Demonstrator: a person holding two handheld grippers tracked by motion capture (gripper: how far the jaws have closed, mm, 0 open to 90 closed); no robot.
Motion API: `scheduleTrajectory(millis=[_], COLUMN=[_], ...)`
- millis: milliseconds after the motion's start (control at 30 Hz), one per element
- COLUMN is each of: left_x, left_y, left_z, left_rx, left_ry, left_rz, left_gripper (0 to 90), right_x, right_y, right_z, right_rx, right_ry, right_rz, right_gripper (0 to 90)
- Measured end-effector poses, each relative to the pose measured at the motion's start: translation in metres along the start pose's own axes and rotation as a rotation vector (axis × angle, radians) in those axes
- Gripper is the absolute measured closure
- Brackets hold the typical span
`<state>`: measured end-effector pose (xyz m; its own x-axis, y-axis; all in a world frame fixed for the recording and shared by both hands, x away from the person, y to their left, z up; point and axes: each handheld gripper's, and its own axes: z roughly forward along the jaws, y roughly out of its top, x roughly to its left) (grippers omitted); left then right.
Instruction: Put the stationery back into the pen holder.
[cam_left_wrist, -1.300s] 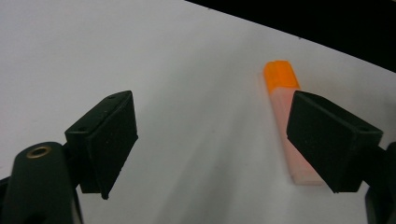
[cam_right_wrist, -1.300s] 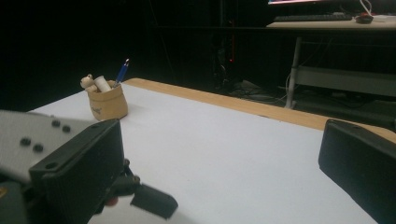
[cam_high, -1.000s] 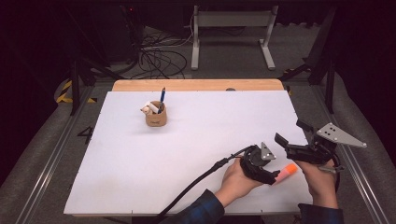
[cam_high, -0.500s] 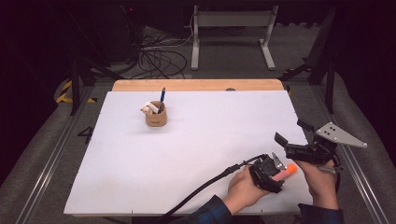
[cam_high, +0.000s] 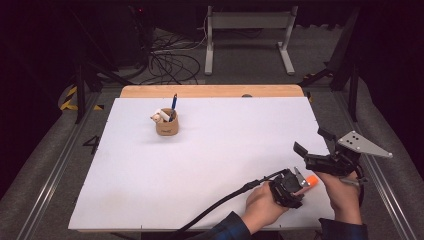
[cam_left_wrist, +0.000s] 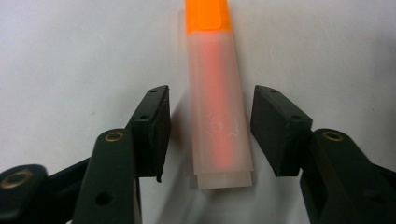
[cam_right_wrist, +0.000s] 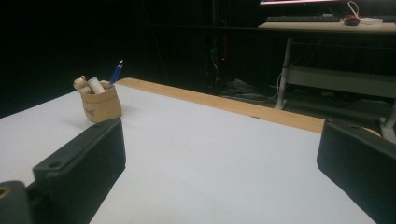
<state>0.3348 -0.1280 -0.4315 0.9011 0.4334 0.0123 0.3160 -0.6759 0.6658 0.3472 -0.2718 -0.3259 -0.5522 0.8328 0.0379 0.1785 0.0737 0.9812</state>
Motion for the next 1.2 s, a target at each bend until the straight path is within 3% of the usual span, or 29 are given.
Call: scheduleTrajectory(millis=[267,433,633,733,867,1200], left_x=[0.001,0.002,0.013,0.02,0.033,0.064], left_y=[-0.001,-0.004,-0.003,-0.005,-0.006,-0.019], left_z=[0.0,0.0,-0.003,-0.009,-0.025,-0.068], left_rx=[-0.01,-0.023,-0.033,-0.067,-0.123,-0.224], left_ry=[-0.001,-0.007,-0.071,-0.048,-0.015,0.072], left_rz=[-0.017,-0.027,-0.061,-0.048,-0.085,-0.117], left_gripper=[64.2,65.2,65.2,65.3,65.2,65.2], right_x=[0.002,0.005,0.004,0.003,0.001,0.004], right_y=[0.001,0.001,0.0,-0.001,-0.003,-0.01], right_z=[0.001,0.003,0.004,0.005,0.005,0.017], right_rx=[0.002,0.014,0.017,0.02,0.026,0.077], right_ry=[0.005,0.009,-0.006,-0.017,-0.035,-0.029], right_rz=[-0.004,-0.007,-0.009,-0.003,0.008,0.029], right_gripper=[2.0,2.1,2.1,2.1,2.2,10.0])
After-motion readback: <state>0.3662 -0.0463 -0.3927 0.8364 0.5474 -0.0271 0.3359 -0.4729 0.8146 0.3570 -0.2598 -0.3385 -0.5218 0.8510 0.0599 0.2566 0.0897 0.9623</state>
